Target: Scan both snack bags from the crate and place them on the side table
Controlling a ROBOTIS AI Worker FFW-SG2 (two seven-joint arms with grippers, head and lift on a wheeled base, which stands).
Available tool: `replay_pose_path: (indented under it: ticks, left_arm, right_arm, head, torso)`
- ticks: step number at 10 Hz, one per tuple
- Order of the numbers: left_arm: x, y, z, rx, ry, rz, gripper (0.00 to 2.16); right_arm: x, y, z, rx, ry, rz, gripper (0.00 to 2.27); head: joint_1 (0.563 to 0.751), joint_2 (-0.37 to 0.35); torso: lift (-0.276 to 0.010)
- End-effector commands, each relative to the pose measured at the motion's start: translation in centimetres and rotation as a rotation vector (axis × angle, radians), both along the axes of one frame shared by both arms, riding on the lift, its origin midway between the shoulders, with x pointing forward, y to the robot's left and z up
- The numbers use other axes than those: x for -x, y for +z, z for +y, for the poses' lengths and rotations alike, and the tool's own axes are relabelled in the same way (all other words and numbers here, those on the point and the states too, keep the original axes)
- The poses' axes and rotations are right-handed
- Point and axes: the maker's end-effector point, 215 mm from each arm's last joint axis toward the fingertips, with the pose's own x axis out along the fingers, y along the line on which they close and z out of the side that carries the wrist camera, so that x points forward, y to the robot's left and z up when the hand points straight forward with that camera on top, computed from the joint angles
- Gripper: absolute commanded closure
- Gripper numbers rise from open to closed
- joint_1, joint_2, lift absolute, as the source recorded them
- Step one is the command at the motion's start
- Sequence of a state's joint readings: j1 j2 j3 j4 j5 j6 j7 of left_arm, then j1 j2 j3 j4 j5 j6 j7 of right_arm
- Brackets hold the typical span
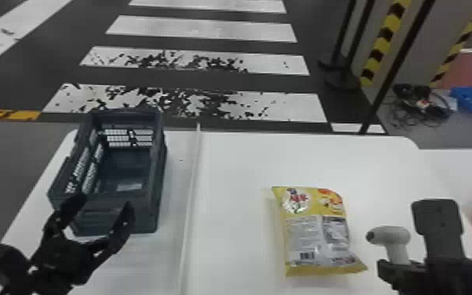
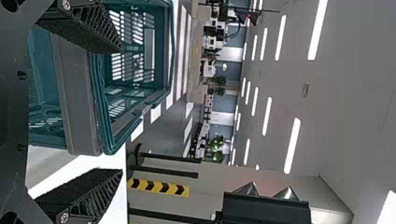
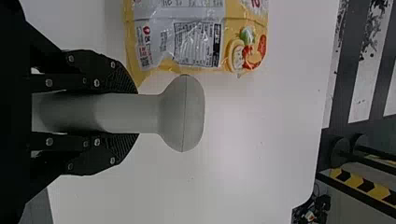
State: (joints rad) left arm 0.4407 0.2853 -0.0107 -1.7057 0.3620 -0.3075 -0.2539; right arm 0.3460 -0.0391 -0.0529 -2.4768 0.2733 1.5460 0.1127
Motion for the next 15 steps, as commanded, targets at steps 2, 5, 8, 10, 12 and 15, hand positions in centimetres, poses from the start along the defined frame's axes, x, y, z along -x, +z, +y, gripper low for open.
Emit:
replay_pose_path:
  ticks: [2,5,8,10,12,15]
  left_arm:
    - [0.0,0.0,-0.1,0.003,0.001,-0.001,0.08]
    - [0.1,-0.4,0.0,0.002,0.001,0.011,0.08]
    - [0.1,-0.4,0.1,-0.002,0.001,0.014,0.08]
    - [0.1,-0.6,0.0,-0.005,-0.001,0.020,0.08]
    - [0.1,-0.8,0.1,-0.005,0.000,0.027,0.08]
    - [0.1,-0.9,0.0,-0.007,-0.001,0.030,0.08]
  right_arm:
    - [-6.6,0.7,-3.0,0.009,0.042,-0.227,2.25]
    - [-10.7,0.7,-6.0,0.043,0.066,-0.351,2.25]
    - [-12.3,-1.4,-8.1,0.070,0.064,-0.329,2.25]
    - [-13.4,-2.7,-10.1,0.089,0.056,-0.303,2.25]
    - [-13.8,-4.4,-11.8,0.075,0.036,-0.268,2.25]
    - [-14.3,-6.2,-13.0,0.069,0.030,-0.254,2.25]
  head:
    - [0.695,-0.122]
    - [0.695,-0.146]
    - [0.695,-0.172]
    - [0.695,-0.189]
    - [0.695,-0.205]
    - [0.695,-0.234]
  torso:
    - [-0.095]
    - [-0.095]
    - [-0.095]
    - [-0.095]
    - [-0.095]
    - [-0.095]
